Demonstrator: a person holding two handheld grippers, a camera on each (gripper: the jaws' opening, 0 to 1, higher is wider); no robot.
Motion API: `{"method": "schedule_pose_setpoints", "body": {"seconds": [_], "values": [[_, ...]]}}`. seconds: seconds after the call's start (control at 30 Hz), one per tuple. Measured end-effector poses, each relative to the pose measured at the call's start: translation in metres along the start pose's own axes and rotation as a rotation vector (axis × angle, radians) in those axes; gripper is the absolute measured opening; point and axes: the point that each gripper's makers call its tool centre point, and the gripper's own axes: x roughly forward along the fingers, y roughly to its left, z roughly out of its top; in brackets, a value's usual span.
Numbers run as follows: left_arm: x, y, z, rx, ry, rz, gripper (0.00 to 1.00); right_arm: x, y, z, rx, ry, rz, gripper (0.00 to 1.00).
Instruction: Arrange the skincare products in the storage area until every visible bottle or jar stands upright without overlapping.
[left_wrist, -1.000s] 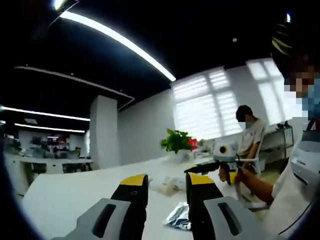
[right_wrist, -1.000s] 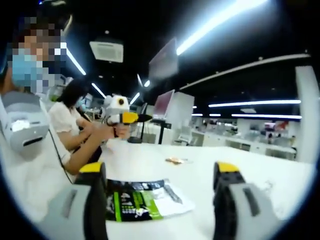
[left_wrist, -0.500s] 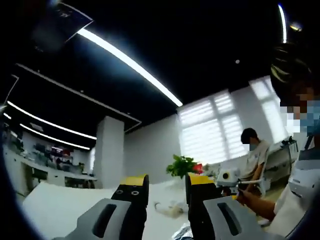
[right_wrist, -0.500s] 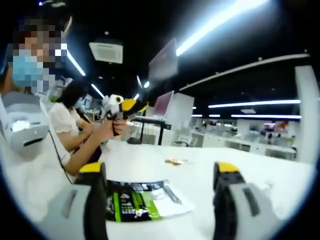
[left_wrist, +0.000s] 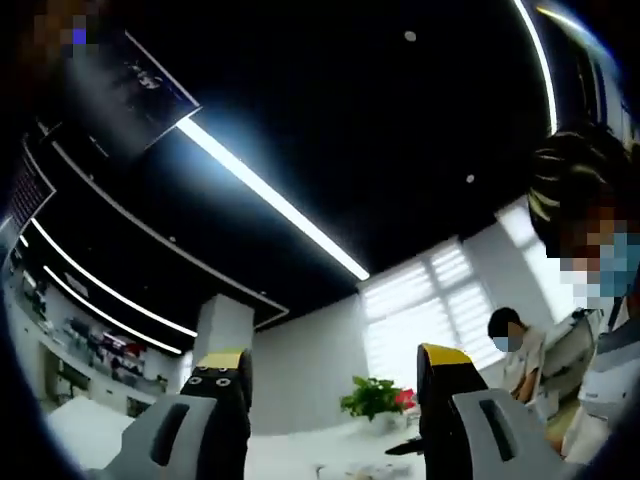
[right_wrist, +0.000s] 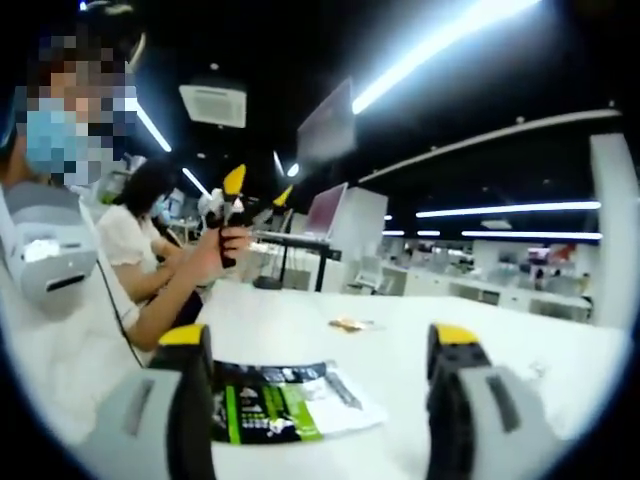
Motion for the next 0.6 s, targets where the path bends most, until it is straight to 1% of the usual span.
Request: {"method": "schedule_pose_setpoints", "body": {"seconds": [0.03, 0.07, 0.1, 0.2, 0.23, 0.27, 0.3, 0.33, 0.37, 0.4, 0.47, 0.53, 0.57, 0.6], "values": [[0.000, -0.001, 0.000, -0.004, 0.000, 0.001, 0.75, 0.000, 0.000, 0.000, -0.002, 0.000, 0.001, 0.89], [-0.001, -0.003, -0.001, 0.006, 0.005, -0.015, 0.76, 0.000, 0.000, 0.000, -0.002, 0.000, 0.001, 0.89], [-0.002, -0.004, 0.000, 0.012, -0.001, -0.024, 0.77, 0.000, 0.000, 0.000, -0.001, -0.001, 0.002, 0.89], [-0.002, -0.005, 0.006, 0.010, -0.029, -0.023, 0.78, 0.000, 0.000, 0.000, 0.000, 0.002, 0.002, 0.89], [-0.003, -0.008, 0.009, 0.042, -0.042, -0.052, 0.81, 0.000, 0.000, 0.000, 0.001, 0.003, 0.001, 0.89], [-0.004, -0.009, 0.012, 0.038, -0.061, -0.048, 0.87, 0.000, 0.000, -0.001, 0.001, 0.003, 0.001, 0.89], [-0.003, -0.008, 0.017, 0.044, -0.094, -0.044, 0.92, 0.000, 0.000, -0.001, 0.001, 0.004, 0.000, 0.89], [-0.003, -0.006, 0.020, 0.055, -0.119, -0.024, 0.98, 0.000, 0.000, -0.001, 0.002, 0.003, 0.000, 0.89], [-0.004, -0.004, 0.023, 0.082, -0.139, -0.013, 0.99, 0.000, 0.000, 0.000, 0.001, 0.003, -0.001, 0.89], [-0.005, -0.007, 0.023, 0.094, -0.146, -0.024, 1.00, 0.000, 0.000, -0.001, 0.001, 0.003, -0.001, 0.89], [-0.006, -0.005, 0.028, 0.126, -0.176, -0.011, 1.00, 0.000, 0.000, -0.001, 0.002, 0.006, -0.001, 0.89], [-0.008, -0.005, 0.031, 0.161, -0.193, -0.008, 1.00, 0.000, 0.000, -0.001, 0.003, 0.007, -0.001, 0.89], [-0.009, -0.005, 0.030, 0.180, -0.189, -0.004, 1.00, 0.000, 0.000, -0.001, 0.002, 0.007, 0.000, 0.89], [-0.009, -0.004, 0.028, 0.225, -0.169, 0.007, 1.00, 0.000, 0.000, -0.001, 0.002, 0.006, 0.000, 0.89]]}}
